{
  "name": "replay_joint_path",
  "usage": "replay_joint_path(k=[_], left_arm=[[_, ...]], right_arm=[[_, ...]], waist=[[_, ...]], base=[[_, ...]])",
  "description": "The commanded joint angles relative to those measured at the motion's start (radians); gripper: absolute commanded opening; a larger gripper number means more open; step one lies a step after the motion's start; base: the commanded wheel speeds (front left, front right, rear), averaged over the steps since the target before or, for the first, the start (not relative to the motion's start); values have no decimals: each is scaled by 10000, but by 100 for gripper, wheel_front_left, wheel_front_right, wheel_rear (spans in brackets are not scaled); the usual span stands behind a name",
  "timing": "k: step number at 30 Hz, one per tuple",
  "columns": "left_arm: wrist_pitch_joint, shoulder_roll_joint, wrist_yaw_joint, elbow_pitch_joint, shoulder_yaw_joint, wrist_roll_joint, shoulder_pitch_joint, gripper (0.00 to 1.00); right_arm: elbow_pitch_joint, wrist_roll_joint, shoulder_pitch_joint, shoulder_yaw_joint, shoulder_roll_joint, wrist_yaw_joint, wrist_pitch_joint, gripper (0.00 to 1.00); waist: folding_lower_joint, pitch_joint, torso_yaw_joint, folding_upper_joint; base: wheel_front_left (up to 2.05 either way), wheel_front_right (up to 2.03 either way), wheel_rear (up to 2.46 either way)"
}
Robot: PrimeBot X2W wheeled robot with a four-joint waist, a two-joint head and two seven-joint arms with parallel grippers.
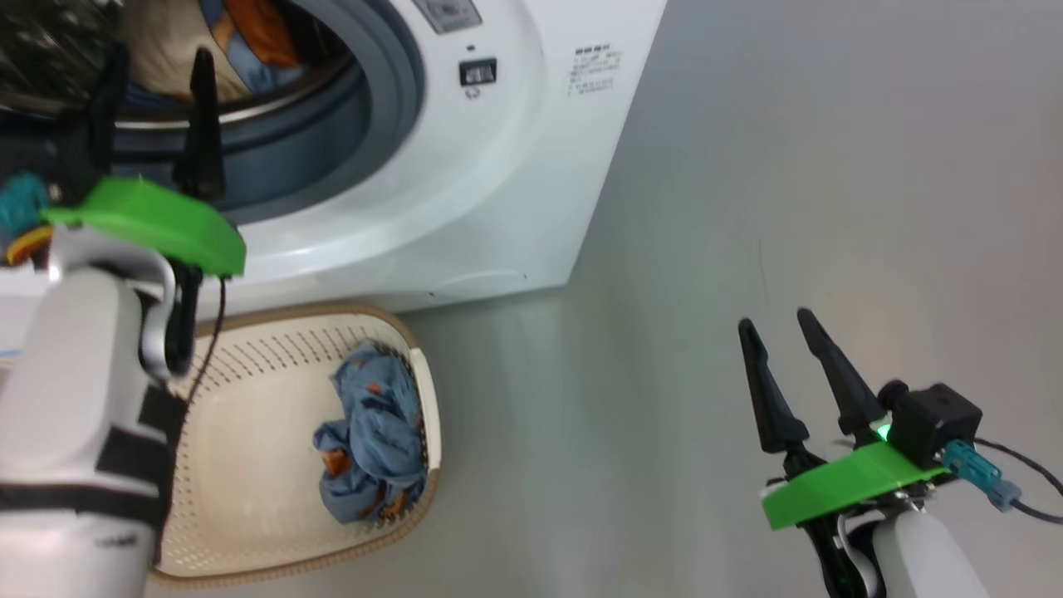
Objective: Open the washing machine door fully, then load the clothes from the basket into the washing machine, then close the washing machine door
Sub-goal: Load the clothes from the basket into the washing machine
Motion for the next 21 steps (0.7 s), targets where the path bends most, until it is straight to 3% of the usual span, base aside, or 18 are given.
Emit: replay_joint_path(k=[1, 14, 21], left_arm=[[-52, 386, 164, -756, 334, -81, 464, 100], [31, 658, 1299, -4491, 720, -37, 4192, 100], [147, 839, 1689, -5697, 928, -100, 5938, 100]], right_arm=[[-273, -51, 323, 57, 26, 94, -118, 100], [-660, -409, 1296, -211, 26, 94, -118, 100], [-848, -501, 1570, -167, 26, 94, -118, 100]], waist=[[0, -822, 305, 0], [0, -2222, 611, 0], [0, -2646, 549, 0]], base=[[0, 0, 0], [0, 0, 0], [0, 0, 0]])
